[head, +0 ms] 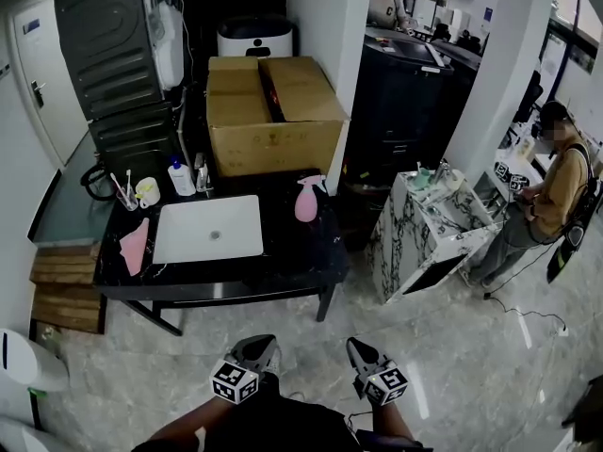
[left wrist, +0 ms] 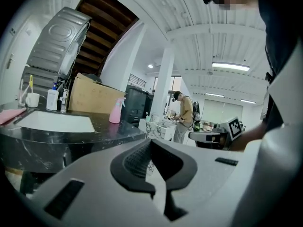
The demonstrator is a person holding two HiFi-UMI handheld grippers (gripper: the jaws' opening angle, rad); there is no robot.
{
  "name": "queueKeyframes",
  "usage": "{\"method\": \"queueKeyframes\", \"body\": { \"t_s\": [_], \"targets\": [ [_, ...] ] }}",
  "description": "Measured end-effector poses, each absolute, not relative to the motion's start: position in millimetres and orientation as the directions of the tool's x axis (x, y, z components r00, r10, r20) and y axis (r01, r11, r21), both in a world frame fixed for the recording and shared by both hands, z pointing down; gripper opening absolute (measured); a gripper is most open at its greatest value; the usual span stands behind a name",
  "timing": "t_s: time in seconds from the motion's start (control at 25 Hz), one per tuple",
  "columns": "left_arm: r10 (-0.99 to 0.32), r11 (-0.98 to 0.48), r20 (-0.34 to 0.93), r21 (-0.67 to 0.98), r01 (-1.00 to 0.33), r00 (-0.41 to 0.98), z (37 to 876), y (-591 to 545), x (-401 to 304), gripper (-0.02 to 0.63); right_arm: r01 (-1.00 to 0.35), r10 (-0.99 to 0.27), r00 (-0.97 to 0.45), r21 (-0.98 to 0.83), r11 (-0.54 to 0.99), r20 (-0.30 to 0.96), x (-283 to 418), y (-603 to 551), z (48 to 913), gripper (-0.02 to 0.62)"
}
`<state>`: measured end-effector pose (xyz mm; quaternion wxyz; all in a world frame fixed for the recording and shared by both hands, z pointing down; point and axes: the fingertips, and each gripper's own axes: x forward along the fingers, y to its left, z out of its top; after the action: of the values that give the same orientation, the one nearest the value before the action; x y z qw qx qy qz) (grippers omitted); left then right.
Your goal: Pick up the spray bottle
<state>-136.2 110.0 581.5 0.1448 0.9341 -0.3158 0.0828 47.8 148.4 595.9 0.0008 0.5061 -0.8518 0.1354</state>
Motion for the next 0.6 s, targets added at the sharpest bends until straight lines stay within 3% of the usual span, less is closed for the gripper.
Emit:
{"method": "queueKeyframes", "body": {
  "t_s": [0.6],
  "targets": [
    [-0.518, -0.784, 0.275, 0.225, -0.578, 0.81, 587, 91, -120, 0.008, -0.885, -0.884, -0.439, -0.251, 0.393, 0.162, 60, 139, 607, 0.026]
  ]
}}
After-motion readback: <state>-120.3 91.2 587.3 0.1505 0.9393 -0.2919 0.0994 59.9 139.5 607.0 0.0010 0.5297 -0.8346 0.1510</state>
